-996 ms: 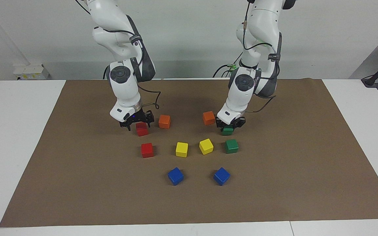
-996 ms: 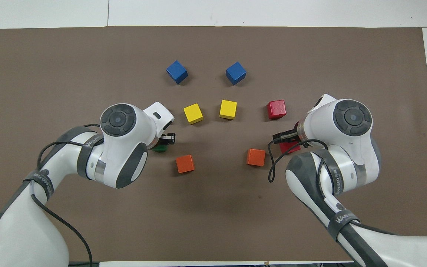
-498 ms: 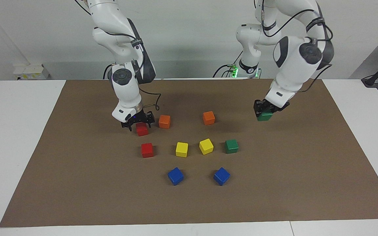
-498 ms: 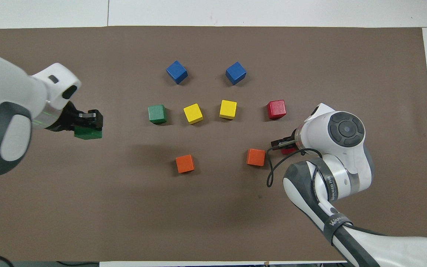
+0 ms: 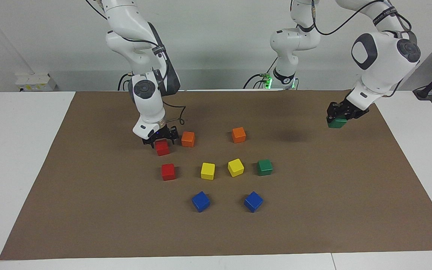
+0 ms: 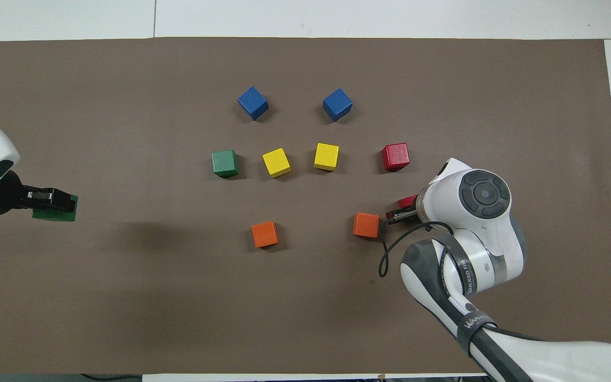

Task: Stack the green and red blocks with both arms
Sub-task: 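Carry the green cube outward with the left gripper while the right carries red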

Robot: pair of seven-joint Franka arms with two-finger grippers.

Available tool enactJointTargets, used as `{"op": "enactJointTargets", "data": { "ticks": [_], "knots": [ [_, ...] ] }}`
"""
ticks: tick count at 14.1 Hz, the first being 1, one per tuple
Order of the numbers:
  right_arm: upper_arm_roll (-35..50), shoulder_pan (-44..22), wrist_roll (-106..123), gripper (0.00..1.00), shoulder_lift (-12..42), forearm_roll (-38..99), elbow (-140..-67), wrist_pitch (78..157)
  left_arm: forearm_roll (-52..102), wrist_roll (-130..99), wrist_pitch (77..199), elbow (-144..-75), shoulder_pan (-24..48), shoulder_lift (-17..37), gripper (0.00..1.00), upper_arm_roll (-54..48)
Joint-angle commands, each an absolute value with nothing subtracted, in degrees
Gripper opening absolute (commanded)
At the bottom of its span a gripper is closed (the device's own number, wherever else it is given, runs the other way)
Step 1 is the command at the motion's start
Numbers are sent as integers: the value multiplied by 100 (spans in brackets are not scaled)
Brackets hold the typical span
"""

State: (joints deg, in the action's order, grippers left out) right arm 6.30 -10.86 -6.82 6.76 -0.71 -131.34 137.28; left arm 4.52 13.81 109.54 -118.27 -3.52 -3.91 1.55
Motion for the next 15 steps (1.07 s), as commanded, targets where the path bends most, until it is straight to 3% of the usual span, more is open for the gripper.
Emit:
{"op": "enactJointTargets", "data": {
  "ticks": [1, 2, 7, 11, 15],
  "knots": [
    [624, -994, -431, 21, 519, -35, -13289, 13764, 492, 1713, 11897, -12768, -544, -650, 0, 88],
    [615, -976, -431, 0, 527, -35, -13263, 13746, 492, 1792, 12170, -12945, -606, -633, 0, 88],
    [606, -458, -256, 0, 641, -44, -12052, 12526, 150, 1925, 12972, -13341, -746, -483, 0, 88],
    [606, 727, 728, 0, 852, -97, -11962, 13060, 141, 1863, 13516, -13718, -861, -352, 0, 88],
    [606, 1020, 835, 0, 1046, -97, -11997, 13368, 141, 1117, 13579, -13895, -896, -264, 0, 79]
  ]
}}
